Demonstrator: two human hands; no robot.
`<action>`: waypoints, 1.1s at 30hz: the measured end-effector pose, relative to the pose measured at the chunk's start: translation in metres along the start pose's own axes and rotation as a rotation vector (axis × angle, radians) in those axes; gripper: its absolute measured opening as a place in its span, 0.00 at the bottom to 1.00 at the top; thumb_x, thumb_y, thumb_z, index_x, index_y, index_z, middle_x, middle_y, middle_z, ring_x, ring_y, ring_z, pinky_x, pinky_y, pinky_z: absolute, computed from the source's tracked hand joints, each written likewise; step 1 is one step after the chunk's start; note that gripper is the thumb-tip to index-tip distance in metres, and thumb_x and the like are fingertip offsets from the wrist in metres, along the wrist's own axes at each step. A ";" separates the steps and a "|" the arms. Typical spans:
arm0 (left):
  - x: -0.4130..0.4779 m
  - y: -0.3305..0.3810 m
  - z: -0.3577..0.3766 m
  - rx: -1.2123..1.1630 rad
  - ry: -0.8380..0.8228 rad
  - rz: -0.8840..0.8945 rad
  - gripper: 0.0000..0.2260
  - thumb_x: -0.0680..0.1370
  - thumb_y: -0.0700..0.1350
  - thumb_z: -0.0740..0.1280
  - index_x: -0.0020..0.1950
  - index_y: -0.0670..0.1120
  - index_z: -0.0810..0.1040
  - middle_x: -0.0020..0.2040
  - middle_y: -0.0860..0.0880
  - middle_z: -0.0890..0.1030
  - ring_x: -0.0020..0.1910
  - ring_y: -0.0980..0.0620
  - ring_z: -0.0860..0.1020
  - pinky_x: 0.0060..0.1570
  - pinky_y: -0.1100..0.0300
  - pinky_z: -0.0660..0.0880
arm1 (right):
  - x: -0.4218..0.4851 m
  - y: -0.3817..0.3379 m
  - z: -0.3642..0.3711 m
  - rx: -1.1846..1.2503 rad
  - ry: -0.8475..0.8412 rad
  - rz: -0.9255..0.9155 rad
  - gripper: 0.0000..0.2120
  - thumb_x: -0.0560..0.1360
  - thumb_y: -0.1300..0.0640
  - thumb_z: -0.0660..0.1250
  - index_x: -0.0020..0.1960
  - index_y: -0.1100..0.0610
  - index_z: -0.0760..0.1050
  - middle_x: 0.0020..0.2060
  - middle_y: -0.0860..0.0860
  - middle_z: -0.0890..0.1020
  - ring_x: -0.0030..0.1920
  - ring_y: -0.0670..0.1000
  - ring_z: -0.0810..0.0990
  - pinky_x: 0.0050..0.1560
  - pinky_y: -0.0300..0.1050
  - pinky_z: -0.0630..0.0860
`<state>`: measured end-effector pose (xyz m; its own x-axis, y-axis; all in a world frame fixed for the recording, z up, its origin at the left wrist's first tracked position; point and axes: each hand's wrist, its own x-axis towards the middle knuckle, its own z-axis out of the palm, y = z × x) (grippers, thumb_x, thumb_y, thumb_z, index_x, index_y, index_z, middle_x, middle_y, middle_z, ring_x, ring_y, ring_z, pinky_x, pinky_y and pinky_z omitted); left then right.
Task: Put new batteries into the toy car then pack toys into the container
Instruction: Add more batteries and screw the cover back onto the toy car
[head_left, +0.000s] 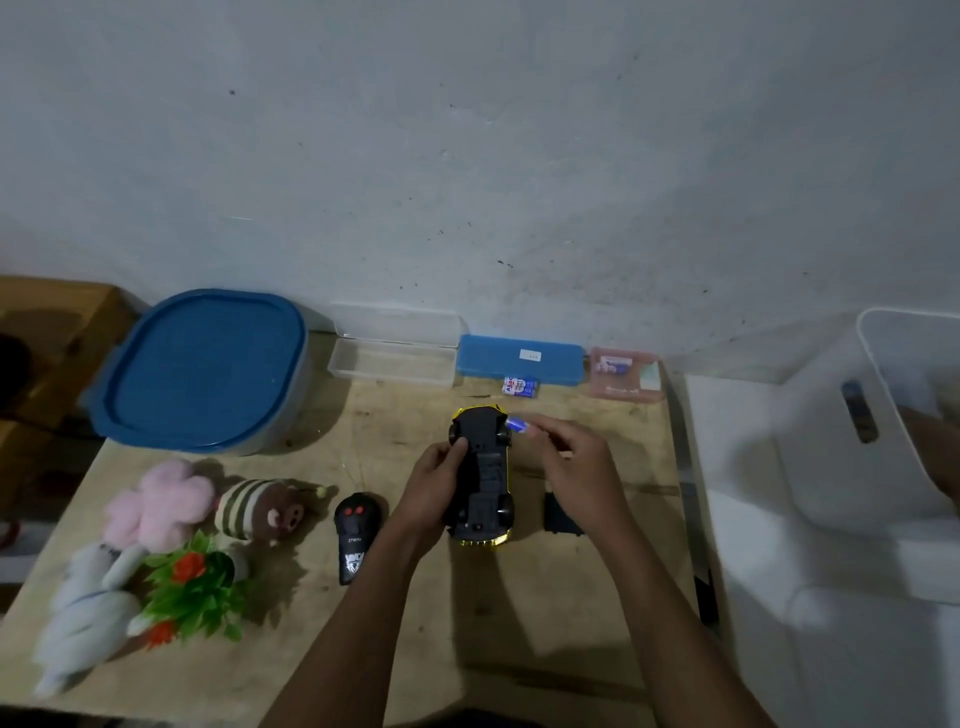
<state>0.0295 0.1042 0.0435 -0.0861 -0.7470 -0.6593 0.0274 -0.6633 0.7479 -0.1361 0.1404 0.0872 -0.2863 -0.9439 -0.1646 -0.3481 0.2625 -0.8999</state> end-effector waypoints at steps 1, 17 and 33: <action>-0.003 0.002 -0.001 -0.054 -0.012 -0.005 0.11 0.82 0.50 0.64 0.55 0.42 0.76 0.53 0.41 0.83 0.50 0.43 0.82 0.51 0.45 0.79 | -0.009 -0.004 0.001 0.003 -0.002 0.009 0.06 0.77 0.51 0.68 0.53 0.43 0.80 0.47 0.39 0.82 0.48 0.37 0.79 0.46 0.31 0.72; -0.051 0.026 -0.013 -0.187 -0.300 0.063 0.14 0.84 0.52 0.59 0.69 0.52 0.73 0.61 0.44 0.80 0.56 0.45 0.81 0.46 0.49 0.81 | -0.044 -0.024 0.032 -0.286 0.389 -0.274 0.08 0.68 0.48 0.77 0.42 0.50 0.84 0.40 0.43 0.81 0.44 0.43 0.75 0.42 0.38 0.72; -0.035 0.023 -0.022 -0.158 -0.242 0.056 0.16 0.83 0.48 0.63 0.71 0.55 0.70 0.62 0.43 0.80 0.57 0.42 0.81 0.50 0.46 0.80 | -0.037 -0.011 0.034 -0.645 0.067 -0.232 0.17 0.78 0.41 0.61 0.61 0.47 0.80 0.57 0.46 0.75 0.58 0.46 0.70 0.47 0.39 0.67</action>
<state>0.0548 0.1144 0.0820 -0.3146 -0.7626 -0.5653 0.1919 -0.6343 0.7489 -0.0914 0.1657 0.0901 -0.1870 -0.9812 0.0475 -0.8630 0.1410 -0.4852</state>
